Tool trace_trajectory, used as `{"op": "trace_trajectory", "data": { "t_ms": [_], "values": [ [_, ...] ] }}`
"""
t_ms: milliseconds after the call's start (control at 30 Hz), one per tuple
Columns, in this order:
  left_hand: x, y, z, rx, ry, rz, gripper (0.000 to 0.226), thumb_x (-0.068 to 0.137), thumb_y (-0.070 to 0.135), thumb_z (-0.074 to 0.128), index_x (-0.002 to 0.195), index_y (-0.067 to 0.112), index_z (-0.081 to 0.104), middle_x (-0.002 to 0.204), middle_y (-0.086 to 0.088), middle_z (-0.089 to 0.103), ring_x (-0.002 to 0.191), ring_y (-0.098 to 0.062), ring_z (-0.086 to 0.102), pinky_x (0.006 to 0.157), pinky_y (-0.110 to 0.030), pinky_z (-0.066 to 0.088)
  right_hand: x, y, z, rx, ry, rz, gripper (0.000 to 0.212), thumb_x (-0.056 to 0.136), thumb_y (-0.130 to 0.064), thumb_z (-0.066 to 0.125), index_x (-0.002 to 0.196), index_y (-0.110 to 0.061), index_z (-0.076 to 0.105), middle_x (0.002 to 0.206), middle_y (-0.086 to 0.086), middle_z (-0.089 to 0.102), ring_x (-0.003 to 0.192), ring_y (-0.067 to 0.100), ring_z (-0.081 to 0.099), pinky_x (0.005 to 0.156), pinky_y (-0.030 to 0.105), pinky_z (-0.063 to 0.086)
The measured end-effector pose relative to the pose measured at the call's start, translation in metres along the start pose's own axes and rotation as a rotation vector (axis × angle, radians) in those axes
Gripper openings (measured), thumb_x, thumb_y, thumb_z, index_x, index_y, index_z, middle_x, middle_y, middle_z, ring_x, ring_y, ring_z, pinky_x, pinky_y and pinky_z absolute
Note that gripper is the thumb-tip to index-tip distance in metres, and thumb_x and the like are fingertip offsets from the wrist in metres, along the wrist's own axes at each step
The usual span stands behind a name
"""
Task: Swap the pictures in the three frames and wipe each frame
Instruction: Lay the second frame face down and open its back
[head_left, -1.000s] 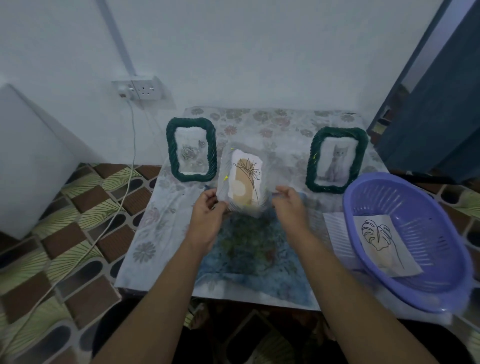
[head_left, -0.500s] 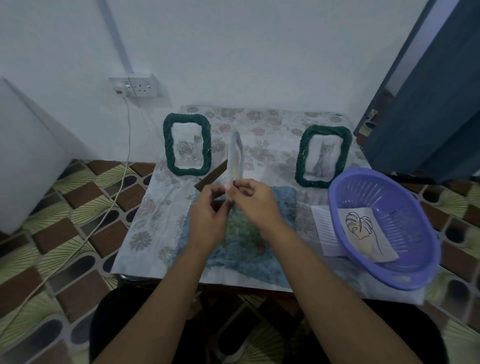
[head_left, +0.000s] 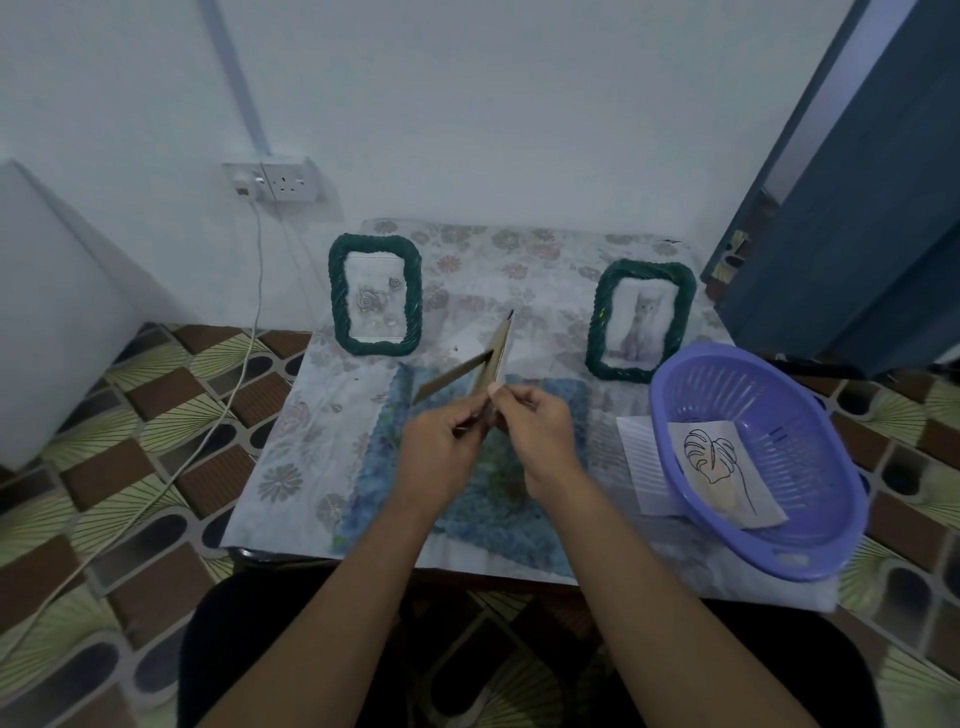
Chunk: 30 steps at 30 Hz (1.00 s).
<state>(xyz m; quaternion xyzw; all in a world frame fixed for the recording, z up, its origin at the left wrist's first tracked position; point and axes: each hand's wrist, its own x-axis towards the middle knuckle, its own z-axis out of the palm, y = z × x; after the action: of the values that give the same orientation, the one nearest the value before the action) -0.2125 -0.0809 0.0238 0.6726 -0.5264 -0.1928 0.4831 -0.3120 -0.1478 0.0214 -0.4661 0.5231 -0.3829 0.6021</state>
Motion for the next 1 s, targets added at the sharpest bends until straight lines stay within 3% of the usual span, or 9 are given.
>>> {"op": "trace_trajectory", "data": {
  "t_ms": [200,300,433,533,633,733,800,867,1000],
  "values": [
    [-0.004,-0.002,0.004,0.11,-0.077,0.018,0.028,0.091,0.014,0.068,0.118,0.021,0.071,0.114,0.001,0.071,0.097,-0.011,0.07,0.075,-0.002,0.047,-0.004,0.004,-0.006,0.04,0.109,0.087,0.023,0.091,-0.02,0.067,0.08,0.0,0.07,0.078,0.008,0.07,0.078,0.02,0.067,0.075,0.033,0.059],
    [-0.001,-0.001,0.004,0.144,-0.107,0.032,0.028,0.093,0.018,0.066,0.119,0.024,0.07,0.114,0.002,0.072,0.097,-0.012,0.07,0.08,-0.017,0.055,-0.003,0.006,-0.008,0.052,0.138,0.095,0.022,0.09,-0.02,0.069,0.078,-0.002,0.072,0.081,0.012,0.072,0.077,0.02,0.07,0.07,0.03,0.058],
    [-0.003,0.004,0.001,0.146,-0.186,0.062,0.024,0.092,0.023,0.067,0.115,0.024,0.074,0.108,0.01,0.074,0.097,0.0,0.067,0.085,-0.017,0.053,0.002,0.008,-0.015,0.061,0.172,0.093,0.028,0.087,-0.016,0.068,0.06,-0.012,0.064,0.062,0.003,0.063,0.066,0.019,0.06,0.063,0.03,0.05],
    [-0.006,0.006,-0.009,0.0,-0.072,0.02,0.019,0.092,0.028,0.064,0.091,0.017,0.08,0.074,0.01,0.071,0.067,0.004,0.061,0.06,-0.011,0.044,0.004,0.008,-0.024,0.052,0.134,0.093,0.036,0.084,-0.026,0.07,0.05,-0.018,0.059,0.058,0.001,0.06,0.068,0.021,0.057,0.065,0.038,0.049],
    [-0.007,0.001,-0.021,-0.108,0.127,0.008,0.04,0.09,0.03,0.056,0.06,0.003,0.055,0.05,-0.008,0.044,0.045,-0.011,0.036,0.048,-0.029,0.029,0.004,0.009,-0.033,0.036,0.108,0.092,0.046,0.088,-0.024,0.068,0.044,-0.02,0.057,0.051,-0.007,0.056,0.063,0.017,0.054,0.064,0.039,0.046],
    [-0.002,-0.007,-0.031,-0.266,0.309,-0.201,0.04,0.09,0.025,0.054,0.056,0.016,0.036,0.05,0.003,0.03,0.048,-0.014,0.028,0.05,-0.031,0.026,0.005,0.013,-0.038,0.056,0.096,0.091,0.044,0.09,-0.02,0.066,0.048,-0.02,0.055,0.053,-0.006,0.053,0.064,0.016,0.049,0.066,0.035,0.042],
    [0.006,-0.017,-0.033,-0.306,0.363,-0.424,0.035,0.092,0.027,0.052,0.06,0.016,0.042,0.057,0.001,0.043,0.056,-0.018,0.039,0.056,-0.033,0.033,0.004,0.013,-0.039,0.083,0.089,0.083,0.035,0.089,-0.021,0.067,0.055,-0.019,0.06,0.061,0.0,0.058,0.07,0.019,0.054,0.073,0.039,0.047],
    [0.014,-0.026,-0.033,-0.312,0.281,-0.616,0.025,0.094,0.029,0.051,0.074,0.016,0.061,0.078,0.0,0.063,0.07,-0.02,0.051,0.065,-0.033,0.039,0.002,0.012,-0.038,0.082,0.073,0.09,0.026,0.089,-0.02,0.067,0.064,-0.015,0.067,0.07,0.006,0.065,0.075,0.022,0.06,0.08,0.042,0.054],
    [0.022,-0.04,-0.029,-0.298,0.027,-0.831,0.023,0.099,0.032,0.051,0.096,0.015,0.066,0.09,-0.005,0.062,0.065,-0.018,0.047,0.057,-0.029,0.033,0.001,0.012,-0.038,0.101,0.047,0.083,0.019,0.09,-0.021,0.066,0.075,-0.011,0.071,0.078,0.009,0.068,0.079,0.022,0.063,0.088,0.049,0.055]
  ]
}}
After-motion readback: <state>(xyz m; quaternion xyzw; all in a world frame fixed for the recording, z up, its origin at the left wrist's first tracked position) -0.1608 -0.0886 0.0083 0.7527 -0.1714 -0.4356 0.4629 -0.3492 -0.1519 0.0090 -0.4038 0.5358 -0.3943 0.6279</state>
